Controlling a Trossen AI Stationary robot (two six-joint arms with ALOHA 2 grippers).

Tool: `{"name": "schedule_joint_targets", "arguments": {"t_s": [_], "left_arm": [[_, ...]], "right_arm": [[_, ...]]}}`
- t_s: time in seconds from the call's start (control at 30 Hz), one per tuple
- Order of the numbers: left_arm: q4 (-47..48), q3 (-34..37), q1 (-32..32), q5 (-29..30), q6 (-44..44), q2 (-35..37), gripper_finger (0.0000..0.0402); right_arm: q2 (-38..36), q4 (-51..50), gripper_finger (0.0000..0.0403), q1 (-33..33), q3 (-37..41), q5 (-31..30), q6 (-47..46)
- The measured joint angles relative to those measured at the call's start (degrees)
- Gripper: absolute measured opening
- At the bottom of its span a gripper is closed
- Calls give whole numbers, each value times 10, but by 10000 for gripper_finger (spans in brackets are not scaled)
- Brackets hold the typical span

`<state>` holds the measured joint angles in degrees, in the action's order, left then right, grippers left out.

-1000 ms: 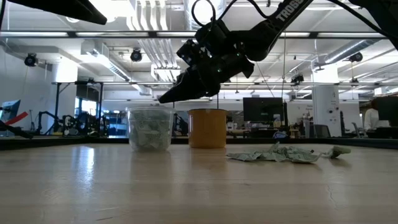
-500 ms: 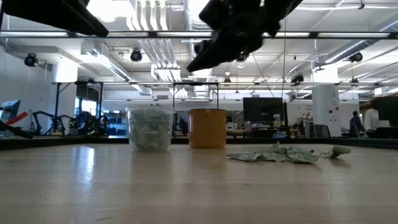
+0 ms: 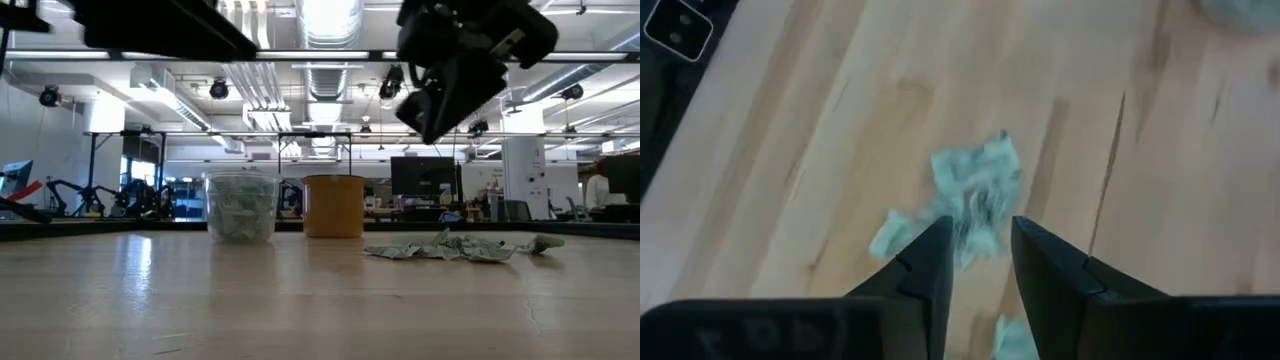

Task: Pick and place Stevia / Truvia into bins
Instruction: Put the stevia packet into the transparent bin

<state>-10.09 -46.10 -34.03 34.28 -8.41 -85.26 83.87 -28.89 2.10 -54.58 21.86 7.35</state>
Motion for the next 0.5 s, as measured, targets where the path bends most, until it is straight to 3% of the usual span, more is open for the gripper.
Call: {"name": "schedule_joint_targets", "arguments": {"t_s": [0.1, 0.3, 0.5], "left_arm": [[-24, -6, 29, -9, -24, -37, 178], [-78, -23, 96, -103, -29, -108, 178], [-79, -62, 144, -148, -44, -161, 178]], "right_arm": [[-40, 1, 85, 0, 35, -25, -30], [-136, 7, 68, 0, 103, -98, -92], [-220, 28, 59, 0, 156, -120, -122]]}}
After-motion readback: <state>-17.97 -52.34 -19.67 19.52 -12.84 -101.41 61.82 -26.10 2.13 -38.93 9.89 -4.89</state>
